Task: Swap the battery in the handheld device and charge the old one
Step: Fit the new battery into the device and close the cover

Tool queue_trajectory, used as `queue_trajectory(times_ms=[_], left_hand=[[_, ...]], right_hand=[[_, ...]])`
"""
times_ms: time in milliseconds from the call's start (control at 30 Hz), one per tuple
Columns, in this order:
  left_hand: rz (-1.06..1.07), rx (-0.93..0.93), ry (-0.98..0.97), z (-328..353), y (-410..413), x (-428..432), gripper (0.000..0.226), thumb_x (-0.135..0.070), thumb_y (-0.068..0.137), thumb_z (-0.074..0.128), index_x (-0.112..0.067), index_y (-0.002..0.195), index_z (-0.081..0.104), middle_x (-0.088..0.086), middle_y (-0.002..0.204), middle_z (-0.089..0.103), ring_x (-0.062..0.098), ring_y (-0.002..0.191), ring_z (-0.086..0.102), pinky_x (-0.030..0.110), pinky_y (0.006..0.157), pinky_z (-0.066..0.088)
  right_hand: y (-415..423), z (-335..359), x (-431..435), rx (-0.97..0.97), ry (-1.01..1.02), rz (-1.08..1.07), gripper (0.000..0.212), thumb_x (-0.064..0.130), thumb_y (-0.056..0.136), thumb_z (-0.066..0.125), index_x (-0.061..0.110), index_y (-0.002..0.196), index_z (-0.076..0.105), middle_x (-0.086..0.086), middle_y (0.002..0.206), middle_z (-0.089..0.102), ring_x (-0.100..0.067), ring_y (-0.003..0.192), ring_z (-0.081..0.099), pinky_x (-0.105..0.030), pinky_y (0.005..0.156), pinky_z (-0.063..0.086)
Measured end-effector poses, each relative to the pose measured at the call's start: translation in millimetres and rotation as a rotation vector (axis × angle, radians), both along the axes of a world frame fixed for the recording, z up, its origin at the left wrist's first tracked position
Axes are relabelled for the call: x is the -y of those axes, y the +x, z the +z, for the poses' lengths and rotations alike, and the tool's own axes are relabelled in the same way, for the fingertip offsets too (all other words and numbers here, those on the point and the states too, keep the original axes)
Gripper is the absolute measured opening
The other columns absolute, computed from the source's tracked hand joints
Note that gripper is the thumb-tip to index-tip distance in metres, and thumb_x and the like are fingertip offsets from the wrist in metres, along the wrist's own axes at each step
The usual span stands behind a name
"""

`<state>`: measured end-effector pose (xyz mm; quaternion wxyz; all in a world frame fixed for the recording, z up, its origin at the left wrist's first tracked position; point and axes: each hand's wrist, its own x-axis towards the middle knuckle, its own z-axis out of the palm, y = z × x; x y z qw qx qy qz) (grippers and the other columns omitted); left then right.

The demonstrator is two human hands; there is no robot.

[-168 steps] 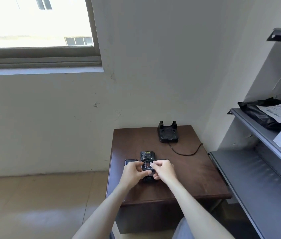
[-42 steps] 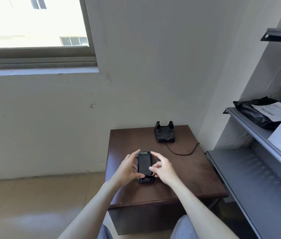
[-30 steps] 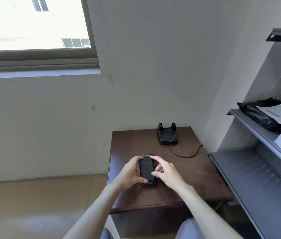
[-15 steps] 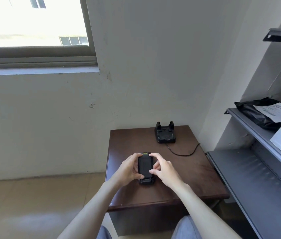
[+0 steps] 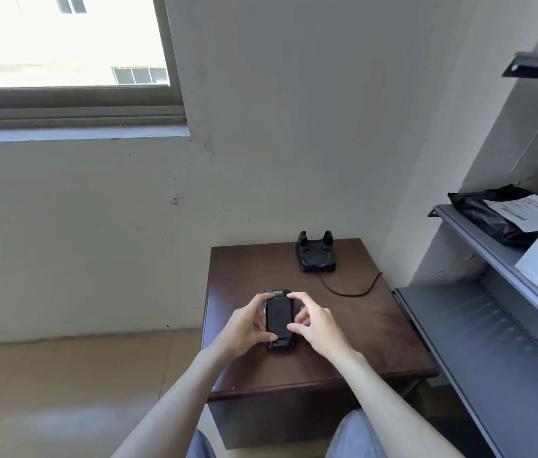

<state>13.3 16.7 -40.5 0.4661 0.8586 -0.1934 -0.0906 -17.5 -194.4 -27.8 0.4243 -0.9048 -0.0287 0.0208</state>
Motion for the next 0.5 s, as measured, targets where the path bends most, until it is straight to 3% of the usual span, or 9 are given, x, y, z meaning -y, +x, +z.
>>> queue_trajectory(times_ms=[100,300,500], left_hand=[[-0.007,0.0,0.005,0.3,0.1,0.4,0.084,-0.004,0.073,0.087,-0.027,0.142,0.044,0.012,0.089,0.071,0.019,0.074,0.07,0.028,0.077,0.06],[-0.022,0.029,0.157,-3.9,1.6,-1.2,0.086,-0.029,0.077,0.086,-0.041,0.144,0.032,-0.002,0.073,0.058,0.006,0.064,0.053,0.03,0.072,0.051],[0.006,0.043,0.317,-6.0,4.2,-1.3,0.089,-0.048,0.078,0.081,-0.047,0.145,0.023,-0.008,0.067,0.047,0.018,0.069,0.05,0.038,0.067,0.046]], right_hand=[[2.5,1.6,0.7,-0.011,-0.019,-0.023,0.059,0.025,0.08,0.079,0.054,0.123,0.051,0.006,0.079,0.068,-0.007,0.076,0.065,-0.032,0.078,0.057],[5.4,0.5,2.2,-0.047,-0.031,-0.031,0.06,0.029,0.077,0.08,0.055,0.123,0.051,0.01,0.077,0.069,-0.007,0.073,0.064,-0.039,0.079,0.058],[8.1,-1.5,1.8,-0.101,-0.029,-0.016,0.063,0.029,0.08,0.078,0.055,0.129,0.048,0.009,0.075,0.069,-0.007,0.074,0.063,-0.04,0.083,0.057]])
